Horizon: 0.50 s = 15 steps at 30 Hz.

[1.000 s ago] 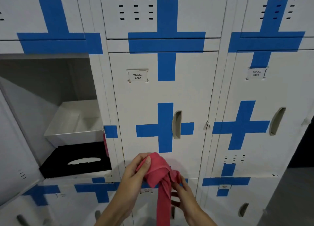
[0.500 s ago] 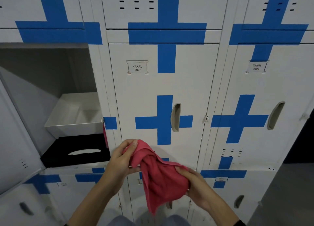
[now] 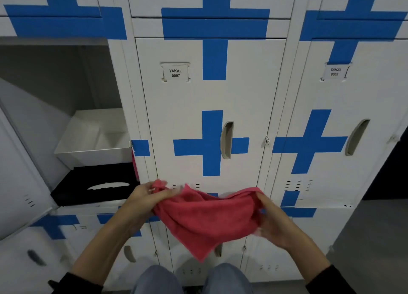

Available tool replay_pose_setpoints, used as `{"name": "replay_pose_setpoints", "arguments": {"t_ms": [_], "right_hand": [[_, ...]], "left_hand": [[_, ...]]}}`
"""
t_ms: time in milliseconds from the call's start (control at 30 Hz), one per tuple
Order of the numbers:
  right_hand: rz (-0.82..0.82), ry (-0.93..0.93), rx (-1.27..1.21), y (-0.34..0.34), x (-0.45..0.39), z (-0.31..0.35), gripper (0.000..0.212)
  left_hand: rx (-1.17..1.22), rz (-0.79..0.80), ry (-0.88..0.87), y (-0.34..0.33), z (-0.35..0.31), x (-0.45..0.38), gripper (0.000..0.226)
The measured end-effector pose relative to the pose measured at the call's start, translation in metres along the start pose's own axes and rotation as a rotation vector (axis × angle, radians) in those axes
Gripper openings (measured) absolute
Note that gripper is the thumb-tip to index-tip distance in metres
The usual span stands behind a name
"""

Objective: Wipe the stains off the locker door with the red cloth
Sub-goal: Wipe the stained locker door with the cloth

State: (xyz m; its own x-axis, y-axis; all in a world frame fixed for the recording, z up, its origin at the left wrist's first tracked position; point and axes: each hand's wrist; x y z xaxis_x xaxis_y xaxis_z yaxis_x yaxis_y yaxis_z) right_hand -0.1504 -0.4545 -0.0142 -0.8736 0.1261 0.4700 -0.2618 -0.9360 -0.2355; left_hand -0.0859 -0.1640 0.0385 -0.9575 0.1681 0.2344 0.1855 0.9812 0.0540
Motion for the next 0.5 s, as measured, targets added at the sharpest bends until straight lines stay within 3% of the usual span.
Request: {"name": "replay_pose_setpoints", "arguments": {"t_ms": [100,167,267,367,500], "right_hand": [[0.077,-0.171,-0.090,-0.011,0.000,-0.020,0.053],[0.064,-0.161,-0.078,-0.017,0.001,-0.025,0.048],[0.069,-0.102,-0.043,-0.025,0.002,-0.018,0.039],[0.129,-0.027,-0.133,-0.036,0.006,-0.001,0.044],[0.279,0.096,-0.009,-0.058,0.022,0.030,0.066]], "left_hand": [[-0.078,-0.010,0.030,-0.004,0.014,-0.002,0.032],[-0.200,-0.054,0.006,-0.005,0.028,-0.005,0.019],[-0.390,-0.095,0.048,-0.001,0.050,-0.007,0.014],[-0.499,0.041,0.220,0.006,0.081,-0.006,0.021],[-0.319,0.182,0.516,-0.003,0.119,-0.004,0.033]]}}
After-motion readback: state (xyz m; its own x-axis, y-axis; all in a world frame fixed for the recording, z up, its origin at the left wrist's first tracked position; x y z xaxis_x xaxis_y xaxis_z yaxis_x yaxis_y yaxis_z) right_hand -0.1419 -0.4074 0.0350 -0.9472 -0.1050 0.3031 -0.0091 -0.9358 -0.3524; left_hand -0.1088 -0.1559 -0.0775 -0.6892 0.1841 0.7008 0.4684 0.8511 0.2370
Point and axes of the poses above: each hand's wrist, its own x-axis away from the middle knuckle, its own y-axis out of the back of the hand, z = x × y, and after that the axes turned 1 degree about -z, right-handed
